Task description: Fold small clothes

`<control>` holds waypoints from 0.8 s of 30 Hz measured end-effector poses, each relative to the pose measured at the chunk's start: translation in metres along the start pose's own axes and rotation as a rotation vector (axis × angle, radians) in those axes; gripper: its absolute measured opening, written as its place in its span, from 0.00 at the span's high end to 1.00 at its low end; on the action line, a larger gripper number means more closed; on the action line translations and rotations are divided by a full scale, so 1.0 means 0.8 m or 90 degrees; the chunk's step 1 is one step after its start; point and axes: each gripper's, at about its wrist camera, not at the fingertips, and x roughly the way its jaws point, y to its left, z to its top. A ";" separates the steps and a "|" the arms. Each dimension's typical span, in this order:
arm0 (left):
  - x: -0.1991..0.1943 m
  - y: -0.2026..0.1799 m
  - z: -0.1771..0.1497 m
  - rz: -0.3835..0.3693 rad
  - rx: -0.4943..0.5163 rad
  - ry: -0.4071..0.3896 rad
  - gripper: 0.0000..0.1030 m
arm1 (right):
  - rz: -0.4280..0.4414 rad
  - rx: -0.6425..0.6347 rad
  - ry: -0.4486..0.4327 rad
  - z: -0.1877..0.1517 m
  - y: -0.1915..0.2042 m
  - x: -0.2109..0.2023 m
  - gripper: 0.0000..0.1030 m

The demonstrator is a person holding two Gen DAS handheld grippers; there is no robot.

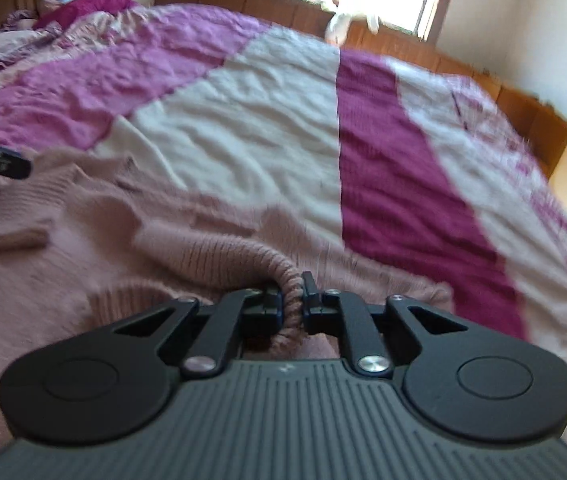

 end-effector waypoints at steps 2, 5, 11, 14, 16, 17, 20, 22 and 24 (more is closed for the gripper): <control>0.005 0.005 -0.004 -0.002 -0.011 0.005 0.93 | 0.010 0.010 0.009 -0.004 -0.003 0.009 0.85; 0.002 0.009 -0.007 -0.010 -0.013 0.009 0.93 | 0.012 0.025 0.013 -0.004 -0.007 0.007 0.75; -0.034 0.004 -0.005 -0.036 0.004 0.007 0.70 | 0.026 0.083 0.001 0.004 -0.032 -0.025 0.53; -0.056 -0.004 -0.007 -0.035 0.021 -0.006 0.47 | 0.040 0.107 -0.002 0.004 -0.045 -0.049 0.52; -0.071 -0.009 -0.009 -0.035 0.033 -0.014 0.45 | 0.044 0.119 -0.004 0.001 -0.053 -0.062 0.52; -0.077 -0.011 -0.010 -0.038 0.037 -0.015 0.45 | 0.045 0.125 -0.005 0.000 -0.056 -0.070 0.51; -0.092 -0.018 -0.014 -0.050 0.049 -0.012 0.45 | 0.045 0.134 -0.016 -0.005 -0.063 -0.091 0.49; -0.101 -0.023 -0.018 -0.053 0.058 -0.011 0.45 | 0.044 0.135 -0.023 -0.009 -0.066 -0.105 0.48; -0.108 -0.028 -0.022 -0.052 0.069 -0.011 0.45 | 0.048 0.132 -0.027 -0.013 -0.068 -0.117 0.47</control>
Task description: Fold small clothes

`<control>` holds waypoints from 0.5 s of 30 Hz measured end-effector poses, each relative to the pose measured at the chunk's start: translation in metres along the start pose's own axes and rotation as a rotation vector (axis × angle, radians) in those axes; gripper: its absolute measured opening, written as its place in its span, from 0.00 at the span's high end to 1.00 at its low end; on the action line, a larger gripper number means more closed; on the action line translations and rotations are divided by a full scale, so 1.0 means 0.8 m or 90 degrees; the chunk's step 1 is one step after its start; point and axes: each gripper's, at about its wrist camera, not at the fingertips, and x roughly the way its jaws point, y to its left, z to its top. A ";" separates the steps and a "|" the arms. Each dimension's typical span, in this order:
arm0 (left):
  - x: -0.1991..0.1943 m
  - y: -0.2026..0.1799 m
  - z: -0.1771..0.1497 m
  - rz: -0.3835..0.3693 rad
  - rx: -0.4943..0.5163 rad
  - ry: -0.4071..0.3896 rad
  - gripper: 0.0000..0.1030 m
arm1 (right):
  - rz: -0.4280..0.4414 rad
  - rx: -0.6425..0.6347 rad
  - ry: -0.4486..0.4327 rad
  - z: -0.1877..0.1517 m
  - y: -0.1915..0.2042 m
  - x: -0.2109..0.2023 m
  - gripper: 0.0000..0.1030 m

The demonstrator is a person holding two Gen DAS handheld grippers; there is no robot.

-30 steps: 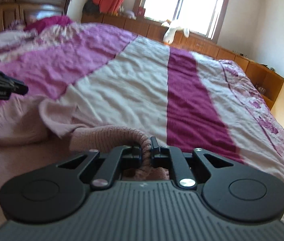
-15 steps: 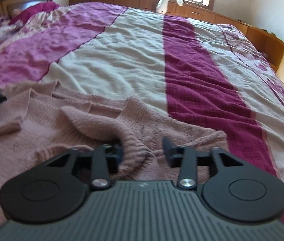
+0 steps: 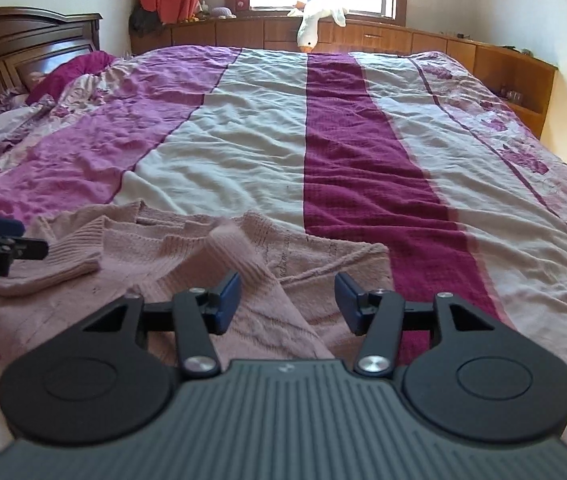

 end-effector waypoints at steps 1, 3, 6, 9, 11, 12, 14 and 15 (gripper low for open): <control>-0.002 -0.003 -0.002 0.000 0.005 0.002 0.45 | 0.004 -0.003 -0.001 -0.003 -0.001 -0.006 0.46; -0.005 -0.006 -0.006 -0.005 0.011 0.005 0.45 | 0.015 -0.010 -0.001 -0.006 -0.002 -0.014 0.46; -0.005 -0.010 -0.015 -0.016 0.023 0.013 0.44 | 0.033 -0.032 0.000 -0.012 0.003 -0.022 0.46; 0.004 -0.012 -0.023 -0.016 0.038 0.030 0.44 | 0.061 -0.066 0.008 -0.017 0.013 -0.020 0.46; 0.012 -0.014 -0.028 -0.013 0.045 0.040 0.44 | 0.077 -0.086 0.012 -0.020 0.021 -0.016 0.46; 0.016 -0.014 -0.030 -0.014 0.046 0.045 0.44 | 0.084 -0.097 0.015 -0.022 0.026 -0.012 0.46; 0.025 -0.014 -0.033 -0.024 0.049 0.053 0.44 | 0.100 -0.114 0.021 -0.026 0.034 -0.007 0.46; 0.029 -0.015 -0.034 -0.025 0.054 0.054 0.44 | 0.111 -0.124 0.025 -0.027 0.038 -0.002 0.46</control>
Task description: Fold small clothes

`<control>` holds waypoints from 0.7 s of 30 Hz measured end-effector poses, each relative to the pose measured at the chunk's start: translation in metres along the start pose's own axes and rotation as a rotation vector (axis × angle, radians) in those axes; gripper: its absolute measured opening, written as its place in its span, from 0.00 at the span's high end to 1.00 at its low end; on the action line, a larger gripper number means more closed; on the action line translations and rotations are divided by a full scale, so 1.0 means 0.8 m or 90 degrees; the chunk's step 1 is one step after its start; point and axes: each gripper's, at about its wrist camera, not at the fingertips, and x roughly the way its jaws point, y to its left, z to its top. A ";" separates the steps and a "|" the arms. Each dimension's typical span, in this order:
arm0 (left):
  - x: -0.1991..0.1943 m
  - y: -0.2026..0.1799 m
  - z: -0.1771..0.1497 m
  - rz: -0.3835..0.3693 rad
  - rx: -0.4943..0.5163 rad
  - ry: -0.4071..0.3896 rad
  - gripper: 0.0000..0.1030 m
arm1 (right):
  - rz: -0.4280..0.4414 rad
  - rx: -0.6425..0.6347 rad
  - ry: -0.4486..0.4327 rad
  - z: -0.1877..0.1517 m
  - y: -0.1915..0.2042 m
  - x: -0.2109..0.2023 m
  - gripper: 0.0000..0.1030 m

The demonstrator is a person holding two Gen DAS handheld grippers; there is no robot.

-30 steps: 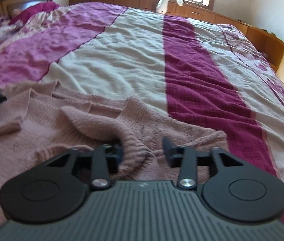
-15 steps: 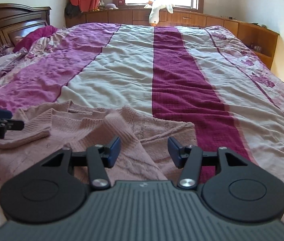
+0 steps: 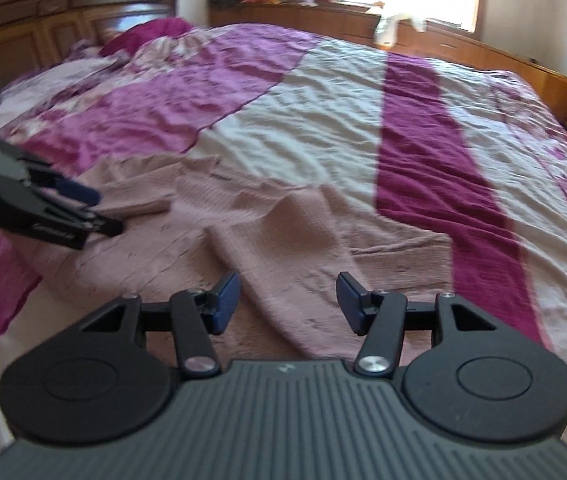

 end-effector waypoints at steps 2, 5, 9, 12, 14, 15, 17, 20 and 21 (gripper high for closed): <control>0.008 -0.001 0.000 0.004 0.010 -0.005 0.44 | 0.009 -0.017 0.002 0.000 0.005 0.010 0.46; 0.016 -0.001 -0.001 0.010 0.009 -0.023 0.44 | -0.002 -0.034 0.015 -0.005 0.010 0.027 0.46; 0.017 0.002 -0.001 0.003 -0.009 -0.037 0.84 | -0.011 -0.036 0.015 -0.014 0.012 0.044 0.47; 0.013 0.005 0.001 0.017 -0.016 -0.051 0.92 | -0.011 -0.018 0.007 -0.016 0.006 0.047 0.75; 0.008 0.013 0.005 0.036 -0.028 -0.065 0.92 | -0.023 -0.013 -0.002 -0.013 0.001 0.043 0.90; 0.005 0.019 0.008 0.048 -0.035 -0.074 0.92 | -0.029 -0.012 -0.012 -0.011 -0.002 0.040 0.90; 0.002 0.040 0.016 0.068 -0.067 -0.088 0.92 | -0.050 0.000 -0.035 -0.004 -0.012 0.035 0.91; 0.003 0.071 0.028 0.104 -0.102 -0.103 0.92 | -0.096 0.038 -0.066 0.008 -0.039 0.027 0.91; 0.004 0.079 0.030 0.117 -0.105 -0.107 0.92 | -0.108 0.054 -0.070 0.012 -0.050 0.028 0.91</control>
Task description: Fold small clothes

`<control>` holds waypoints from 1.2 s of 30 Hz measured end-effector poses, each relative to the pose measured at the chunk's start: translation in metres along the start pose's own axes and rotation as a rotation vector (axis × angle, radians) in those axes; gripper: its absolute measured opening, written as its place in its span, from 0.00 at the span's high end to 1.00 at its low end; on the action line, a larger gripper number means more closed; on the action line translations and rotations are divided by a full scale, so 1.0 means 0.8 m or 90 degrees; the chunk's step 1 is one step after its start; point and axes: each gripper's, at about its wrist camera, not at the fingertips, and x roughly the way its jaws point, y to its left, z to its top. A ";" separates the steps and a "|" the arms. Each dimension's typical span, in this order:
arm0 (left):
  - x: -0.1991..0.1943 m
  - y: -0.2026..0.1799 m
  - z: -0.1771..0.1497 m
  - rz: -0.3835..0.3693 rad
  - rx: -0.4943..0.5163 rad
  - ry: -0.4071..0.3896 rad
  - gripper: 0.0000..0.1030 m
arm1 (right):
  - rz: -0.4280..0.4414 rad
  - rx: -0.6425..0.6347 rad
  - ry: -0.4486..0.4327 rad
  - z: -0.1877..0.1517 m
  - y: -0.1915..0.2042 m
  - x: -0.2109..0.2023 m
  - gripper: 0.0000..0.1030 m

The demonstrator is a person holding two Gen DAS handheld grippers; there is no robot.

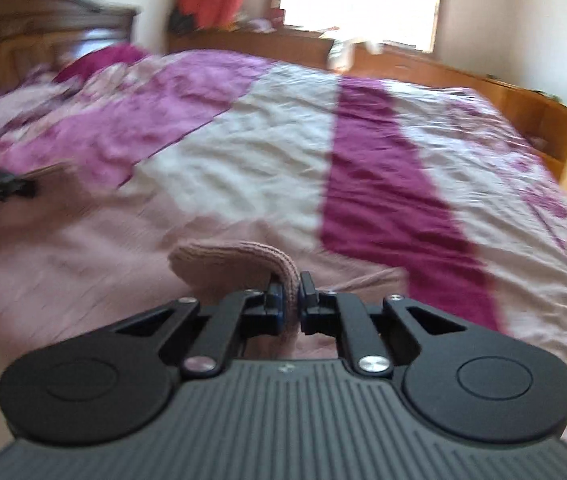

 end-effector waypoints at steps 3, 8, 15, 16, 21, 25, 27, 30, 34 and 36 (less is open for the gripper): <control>0.022 0.021 0.003 0.023 -0.016 0.015 0.92 | -0.040 0.058 0.006 0.002 -0.032 0.014 0.91; 0.061 0.034 -0.020 0.036 -0.029 0.068 0.92 | -0.076 0.179 0.072 -0.030 -0.078 0.055 0.89; 0.063 0.042 -0.032 0.024 -0.061 0.060 0.91 | -0.056 0.294 0.052 -0.052 -0.107 0.049 0.73; 0.060 0.046 -0.032 0.018 -0.072 0.056 0.89 | -0.051 0.303 0.045 -0.051 -0.110 0.046 0.73; 0.051 0.071 -0.032 0.009 -0.159 0.049 0.74 | -0.055 0.281 0.006 -0.043 -0.101 0.035 0.72; 0.052 0.074 -0.032 0.023 -0.157 0.045 0.62 | -0.052 0.237 -0.035 -0.037 -0.084 0.025 0.72; 0.058 0.072 -0.034 0.039 -0.147 0.050 0.55 | -0.044 0.201 -0.035 -0.033 -0.076 0.027 0.72; 0.067 0.071 -0.040 0.046 -0.145 0.056 0.52 | -0.055 0.165 0.024 -0.031 -0.070 0.054 0.74; 0.070 0.075 -0.041 0.047 -0.152 0.062 0.46 | -0.061 0.166 0.045 -0.040 -0.075 0.078 0.75; 0.069 0.077 -0.040 0.045 -0.158 0.067 0.46 | -0.066 0.161 0.045 -0.038 -0.074 0.078 0.75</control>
